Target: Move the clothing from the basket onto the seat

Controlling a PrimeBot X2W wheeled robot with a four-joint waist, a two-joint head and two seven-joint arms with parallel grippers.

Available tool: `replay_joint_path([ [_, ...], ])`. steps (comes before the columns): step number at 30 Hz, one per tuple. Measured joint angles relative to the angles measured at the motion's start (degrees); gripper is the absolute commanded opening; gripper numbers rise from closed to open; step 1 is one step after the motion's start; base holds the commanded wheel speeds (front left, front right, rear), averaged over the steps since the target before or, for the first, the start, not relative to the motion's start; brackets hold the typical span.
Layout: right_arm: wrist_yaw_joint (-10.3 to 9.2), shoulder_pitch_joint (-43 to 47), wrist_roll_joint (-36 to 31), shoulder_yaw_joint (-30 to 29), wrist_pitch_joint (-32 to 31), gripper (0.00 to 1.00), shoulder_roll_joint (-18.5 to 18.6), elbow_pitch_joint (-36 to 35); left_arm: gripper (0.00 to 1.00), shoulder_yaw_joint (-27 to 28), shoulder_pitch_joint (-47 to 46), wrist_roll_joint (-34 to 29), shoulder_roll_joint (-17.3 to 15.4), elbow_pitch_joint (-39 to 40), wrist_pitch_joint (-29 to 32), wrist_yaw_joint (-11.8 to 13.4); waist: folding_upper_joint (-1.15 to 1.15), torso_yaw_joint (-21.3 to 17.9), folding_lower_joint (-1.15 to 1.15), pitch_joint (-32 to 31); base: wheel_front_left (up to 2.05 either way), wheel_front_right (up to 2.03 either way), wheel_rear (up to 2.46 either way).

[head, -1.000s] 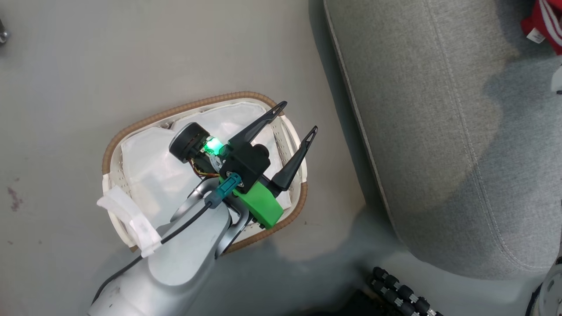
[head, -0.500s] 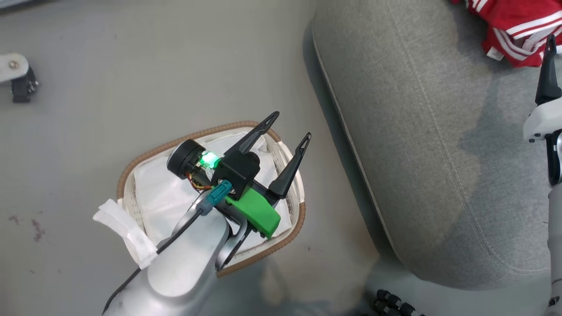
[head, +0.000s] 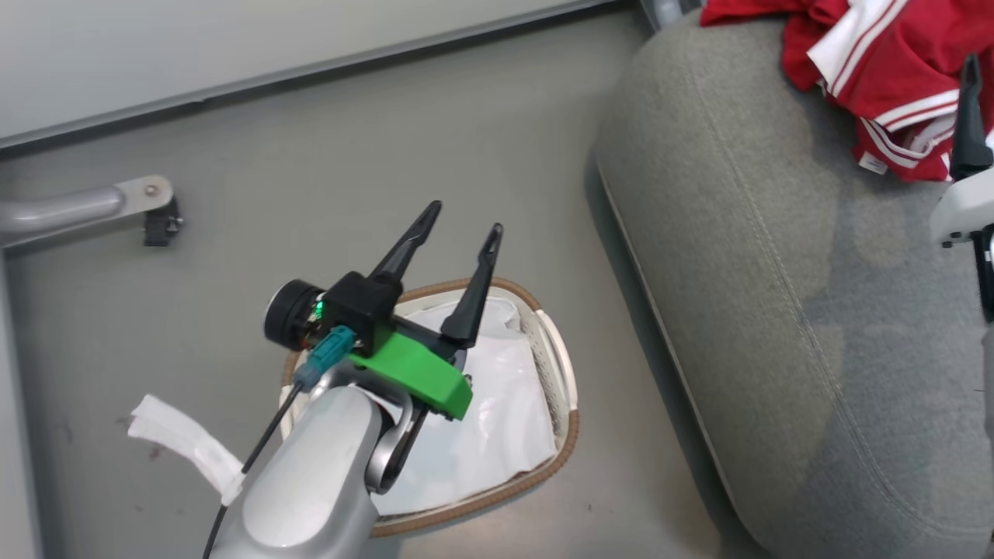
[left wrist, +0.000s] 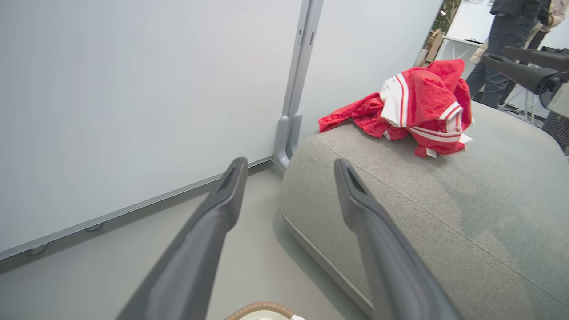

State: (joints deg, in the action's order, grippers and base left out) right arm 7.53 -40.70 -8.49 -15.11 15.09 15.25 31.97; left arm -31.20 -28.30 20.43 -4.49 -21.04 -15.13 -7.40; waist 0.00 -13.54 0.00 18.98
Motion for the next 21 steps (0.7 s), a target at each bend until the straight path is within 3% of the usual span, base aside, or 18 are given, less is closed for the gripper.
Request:
replay_joint_path([
  [8,0.0,0.9,3.0,2.5,0.0,1.0,-5.2,0.0,1.0,9.6,5.4,-1.9,0.7,0.8,0.0,0.9,0.0,4.9,0.0,-4.5,0.0,0.0,0.0],
  [21,0.0,13.9,8.6,6.0,0.0,1.0,-12.1,-3.5,1.0,22.1,15.9,-3.2,1.5,1.7,0.0,2.1,0.0,9.2,0.0,-11.0,0.0,0.0,0.0],
])
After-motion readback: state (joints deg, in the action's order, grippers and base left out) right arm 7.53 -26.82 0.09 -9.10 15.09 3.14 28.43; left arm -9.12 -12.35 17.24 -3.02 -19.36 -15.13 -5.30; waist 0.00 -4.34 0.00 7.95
